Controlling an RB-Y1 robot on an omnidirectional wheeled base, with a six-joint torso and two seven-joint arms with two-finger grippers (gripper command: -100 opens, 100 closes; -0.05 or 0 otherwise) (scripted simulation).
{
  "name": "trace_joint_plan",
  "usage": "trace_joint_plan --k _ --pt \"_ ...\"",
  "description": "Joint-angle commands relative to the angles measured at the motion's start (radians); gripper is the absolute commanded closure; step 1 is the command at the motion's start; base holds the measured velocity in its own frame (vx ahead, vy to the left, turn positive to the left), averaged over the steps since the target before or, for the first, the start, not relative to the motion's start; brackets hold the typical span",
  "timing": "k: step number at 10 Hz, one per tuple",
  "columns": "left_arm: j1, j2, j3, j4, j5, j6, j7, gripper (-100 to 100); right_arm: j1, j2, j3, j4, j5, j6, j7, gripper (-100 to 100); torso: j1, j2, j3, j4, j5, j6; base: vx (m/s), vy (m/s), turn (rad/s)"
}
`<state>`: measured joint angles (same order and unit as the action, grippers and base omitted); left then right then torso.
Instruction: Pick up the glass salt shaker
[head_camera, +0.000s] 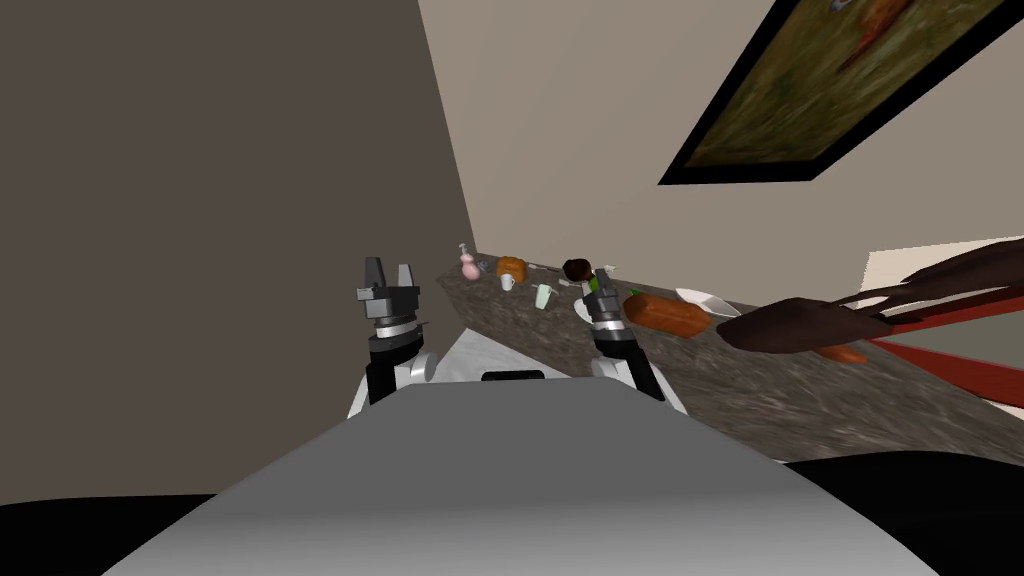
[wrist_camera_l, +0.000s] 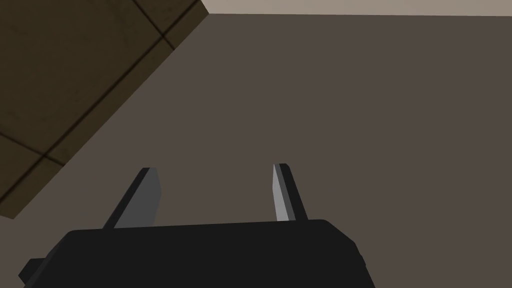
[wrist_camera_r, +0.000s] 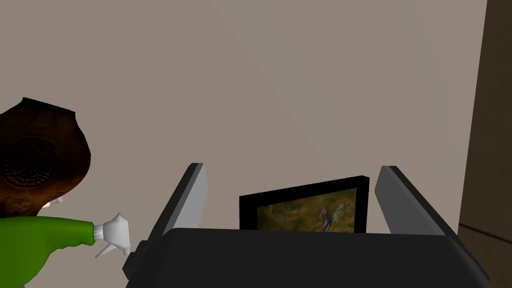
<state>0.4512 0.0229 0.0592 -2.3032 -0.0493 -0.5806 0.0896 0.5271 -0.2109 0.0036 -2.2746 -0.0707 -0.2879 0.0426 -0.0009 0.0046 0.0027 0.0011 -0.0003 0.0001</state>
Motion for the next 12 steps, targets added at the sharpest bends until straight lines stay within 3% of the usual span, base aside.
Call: trace_joint_plan --k 1,12 --pt "0.000 0.000 0.000 0.000 0.000 0.000 0.000 0 0.006 -0.029 0.002 0.013 0.002 0.007 -0.012 -100 0.000 0.000 0.000 0.000 0.000 0.000 -0.041 -0.010 -0.012" --pt "0.000 0.000 0.000 0.000 0.000 0.000 0.000 0 0.057 -0.331 0.082 0.134 0.052 0.155 -0.132 -100 0.000 -0.002 -0.001 0.000 0.000 0.000 -0.050 -0.010 -0.016"
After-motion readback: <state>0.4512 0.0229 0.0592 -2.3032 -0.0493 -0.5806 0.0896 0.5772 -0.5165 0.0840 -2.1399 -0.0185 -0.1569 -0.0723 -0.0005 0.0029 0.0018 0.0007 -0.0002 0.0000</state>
